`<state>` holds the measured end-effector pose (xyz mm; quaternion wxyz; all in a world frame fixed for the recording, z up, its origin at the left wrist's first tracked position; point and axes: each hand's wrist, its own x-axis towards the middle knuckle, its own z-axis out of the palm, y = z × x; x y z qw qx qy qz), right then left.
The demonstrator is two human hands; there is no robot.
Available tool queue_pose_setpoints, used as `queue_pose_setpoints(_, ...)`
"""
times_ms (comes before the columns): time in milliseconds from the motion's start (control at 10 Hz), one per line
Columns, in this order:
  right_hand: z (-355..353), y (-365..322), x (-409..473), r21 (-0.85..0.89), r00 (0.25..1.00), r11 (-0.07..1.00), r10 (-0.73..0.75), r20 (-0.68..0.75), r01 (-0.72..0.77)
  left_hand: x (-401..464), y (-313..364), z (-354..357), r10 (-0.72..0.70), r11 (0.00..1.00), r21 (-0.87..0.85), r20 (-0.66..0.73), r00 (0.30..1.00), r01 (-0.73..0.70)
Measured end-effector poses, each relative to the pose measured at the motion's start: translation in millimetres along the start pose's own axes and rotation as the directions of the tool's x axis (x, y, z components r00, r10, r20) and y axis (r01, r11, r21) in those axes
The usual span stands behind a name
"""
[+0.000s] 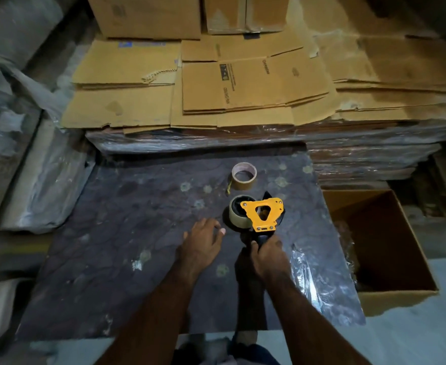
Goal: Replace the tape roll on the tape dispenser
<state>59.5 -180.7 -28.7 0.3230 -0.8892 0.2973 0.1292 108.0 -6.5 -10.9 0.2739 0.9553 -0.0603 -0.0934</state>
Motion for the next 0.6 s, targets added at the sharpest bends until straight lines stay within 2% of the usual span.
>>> queue_pose_setpoints(200, 8, -6, 17, 0.038, 0.994, 0.998, 0.039, 0.104, -0.043, 12, -6, 6, -0.007, 0.998, 0.069, 0.048, 0.999, 0.004)
queue_pose_setpoints(300, 10, -3, 17, -0.010, 0.988, 0.999, 0.039, 0.147, -0.038, 10, -10, 10, 0.001, 0.996, 0.085, 0.048, 0.999, -0.005)
queue_pose_setpoints(400, 4, -7, 6, -0.143, 0.995, 0.990, 0.024, 0.093, -0.010, 5, -15, 5, 0.041, 0.996, 0.081, 0.065, 0.997, -0.046)
queue_pose_setpoints(500, -8, -20, -11, -0.250, 0.995, 0.967, -0.062, -0.080, 0.040, 6, -17, -4, 0.125, 0.988, 0.091, 0.024, 0.992, -0.127)
queue_pose_setpoints(600, -19, -47, -27, -0.243, 0.951, 0.957, -0.215, -0.221, 0.160, 7, -15, -22, 0.194, 0.976, 0.106, -0.003, 0.981, -0.192)
